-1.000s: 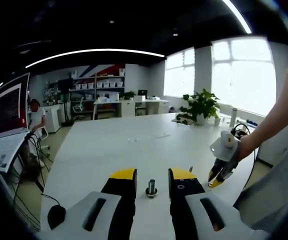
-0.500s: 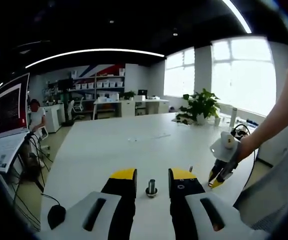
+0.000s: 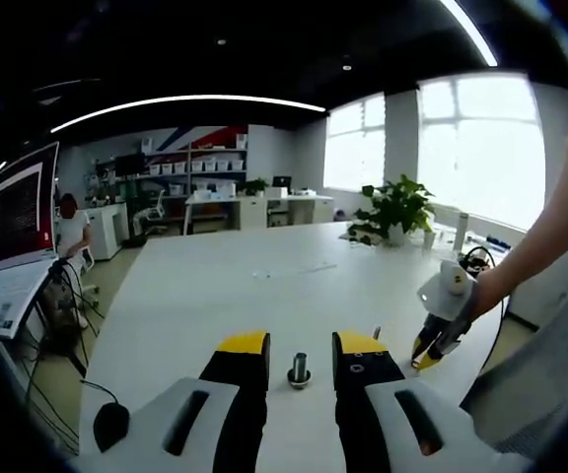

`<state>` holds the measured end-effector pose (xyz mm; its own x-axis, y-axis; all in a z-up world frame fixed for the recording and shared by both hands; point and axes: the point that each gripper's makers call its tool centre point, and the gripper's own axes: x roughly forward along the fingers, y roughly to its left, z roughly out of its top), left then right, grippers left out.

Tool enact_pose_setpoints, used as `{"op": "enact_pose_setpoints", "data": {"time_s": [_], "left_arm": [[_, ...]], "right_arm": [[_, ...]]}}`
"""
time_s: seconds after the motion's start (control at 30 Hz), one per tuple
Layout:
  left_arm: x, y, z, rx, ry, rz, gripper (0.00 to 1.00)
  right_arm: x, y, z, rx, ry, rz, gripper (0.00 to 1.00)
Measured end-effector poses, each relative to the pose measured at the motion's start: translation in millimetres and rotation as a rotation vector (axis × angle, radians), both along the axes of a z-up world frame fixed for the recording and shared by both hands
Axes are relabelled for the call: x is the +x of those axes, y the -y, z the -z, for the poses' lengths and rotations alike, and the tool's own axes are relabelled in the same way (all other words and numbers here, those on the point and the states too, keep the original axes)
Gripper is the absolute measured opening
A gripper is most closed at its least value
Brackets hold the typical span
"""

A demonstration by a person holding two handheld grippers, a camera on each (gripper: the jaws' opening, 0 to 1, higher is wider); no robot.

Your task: Place the washer onto the threaded stud by aligning its center hole with the stud, sliding it down to the base, and recovering from edge contact or off-axis alignment until the washer reaches the visible bottom stop.

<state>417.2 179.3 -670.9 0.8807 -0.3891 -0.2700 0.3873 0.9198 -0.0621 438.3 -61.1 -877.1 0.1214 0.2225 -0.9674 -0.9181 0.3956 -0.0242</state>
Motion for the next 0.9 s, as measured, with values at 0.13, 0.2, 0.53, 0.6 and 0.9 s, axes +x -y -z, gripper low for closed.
{"op": "enact_pose_setpoints", "data": {"time_s": [0.13,0.2,0.53,0.6,0.9], "left_arm": [[0.4,-1.0,0.1,-0.003,-0.001,-0.003,0.23],[0.6,-1.1,-0.1,-0.006,-0.001,-0.004,0.23],[0.5,1.2,0.1,-0.001,-0.001,0.003,0.23],[0.4,0.6,-0.2,-0.003,0.000,0.001,0.23],[0.1,0.1,-1.1,-0.006,0.002,-0.001,0.23]], "right_arm": [[2.1,1.7,0.9,0.018,-0.006,0.036,0.15],[1.7,0.8,0.3,0.018,-0.002,0.029,0.15],[1.2,1.3,1.3,-0.007,-0.005,0.024,0.14],[1.0,1.3,1.4,-0.003,0.003,0.024,0.14],[0.3,-0.1,-0.2,-0.008,0.010,0.010,0.14]]}}
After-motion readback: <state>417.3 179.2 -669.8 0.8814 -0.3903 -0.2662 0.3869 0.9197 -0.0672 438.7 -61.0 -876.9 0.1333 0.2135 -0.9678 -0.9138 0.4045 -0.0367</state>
